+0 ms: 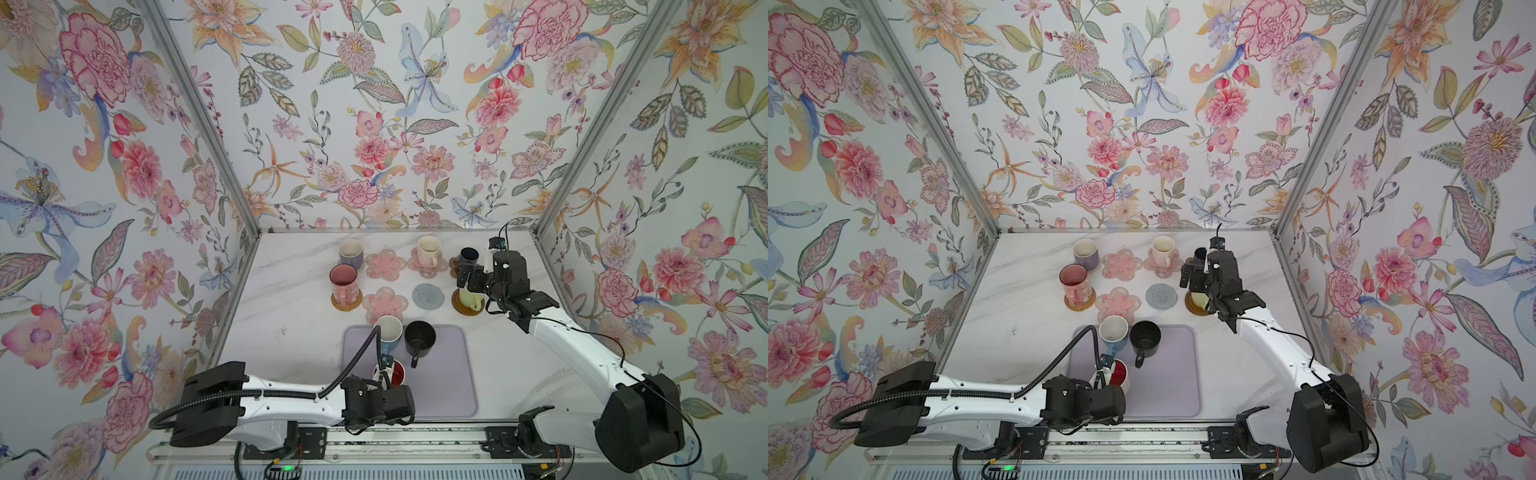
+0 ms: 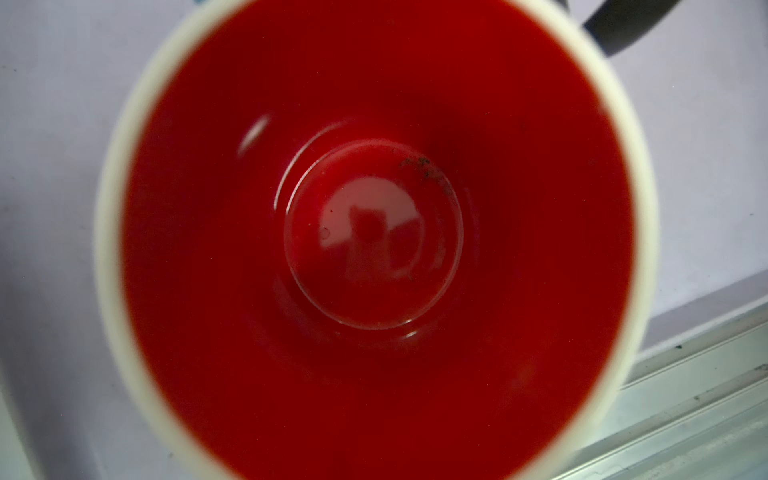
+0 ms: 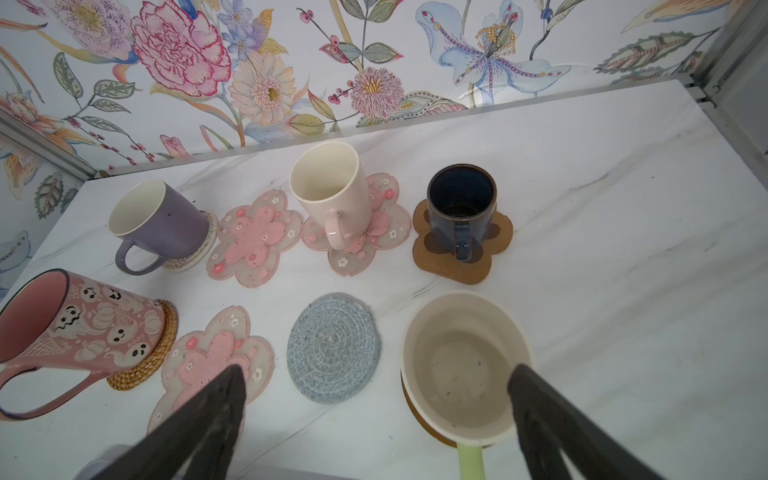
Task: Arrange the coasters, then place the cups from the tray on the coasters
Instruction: 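Close the left gripper on the red-lined mug's rim, then lift the red-lined mug with the left gripper and carry it farther from the robot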
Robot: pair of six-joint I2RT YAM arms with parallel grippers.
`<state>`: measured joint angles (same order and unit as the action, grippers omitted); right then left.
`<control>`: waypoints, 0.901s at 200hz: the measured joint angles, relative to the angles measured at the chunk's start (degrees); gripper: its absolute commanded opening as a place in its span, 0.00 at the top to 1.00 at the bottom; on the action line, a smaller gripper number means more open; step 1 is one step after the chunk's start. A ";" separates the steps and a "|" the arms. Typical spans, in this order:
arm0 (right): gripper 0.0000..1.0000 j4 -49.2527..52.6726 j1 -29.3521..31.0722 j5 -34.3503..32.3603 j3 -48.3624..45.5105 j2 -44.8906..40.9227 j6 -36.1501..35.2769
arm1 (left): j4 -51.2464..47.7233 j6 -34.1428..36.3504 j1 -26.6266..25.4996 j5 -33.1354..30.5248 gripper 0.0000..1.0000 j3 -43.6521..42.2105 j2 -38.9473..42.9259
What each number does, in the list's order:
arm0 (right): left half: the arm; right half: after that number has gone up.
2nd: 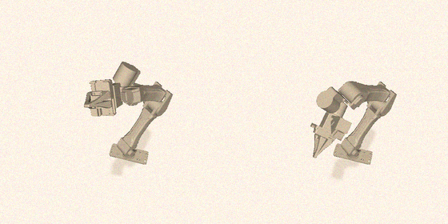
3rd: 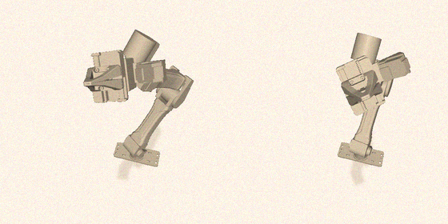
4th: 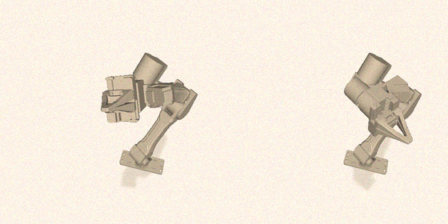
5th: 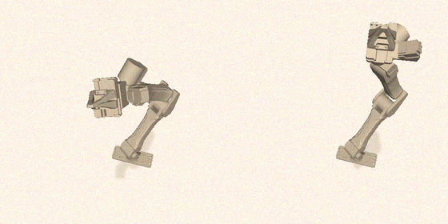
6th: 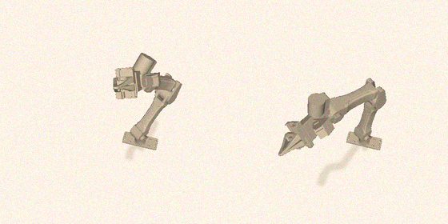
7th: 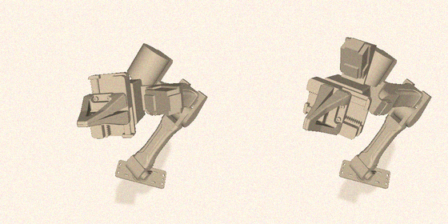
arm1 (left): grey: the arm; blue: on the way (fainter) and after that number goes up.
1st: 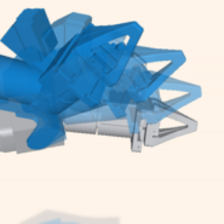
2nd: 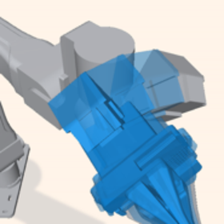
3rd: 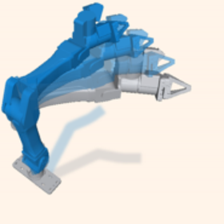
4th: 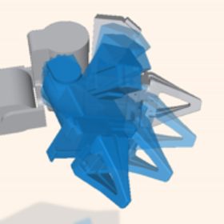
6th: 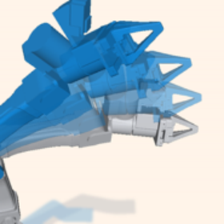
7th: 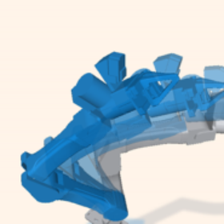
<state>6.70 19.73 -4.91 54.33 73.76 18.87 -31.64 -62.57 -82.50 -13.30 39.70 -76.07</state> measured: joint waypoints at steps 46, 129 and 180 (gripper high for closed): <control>0.01 0.11 -0.28 0.20 -0.42 -0.98 -0.07 | -5.66 -0.83 -0.35 -0.48 1.00 0.00 3.39; 0.01 0.31 -1.09 1.49 -0.44 -3.28 -0.17 | -22.71 -5.84 -1.53 -7.63 1.00 6.05 15.10; 0.01 0.28 -1.11 2.89 -0.46 -3.28 0.07 | -31.04 -4.09 2.38 -13.33 1.00 13.05 21.73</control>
<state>6.98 18.61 -2.02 53.87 70.48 18.94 -62.67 -66.65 -80.12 -26.63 52.75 -54.35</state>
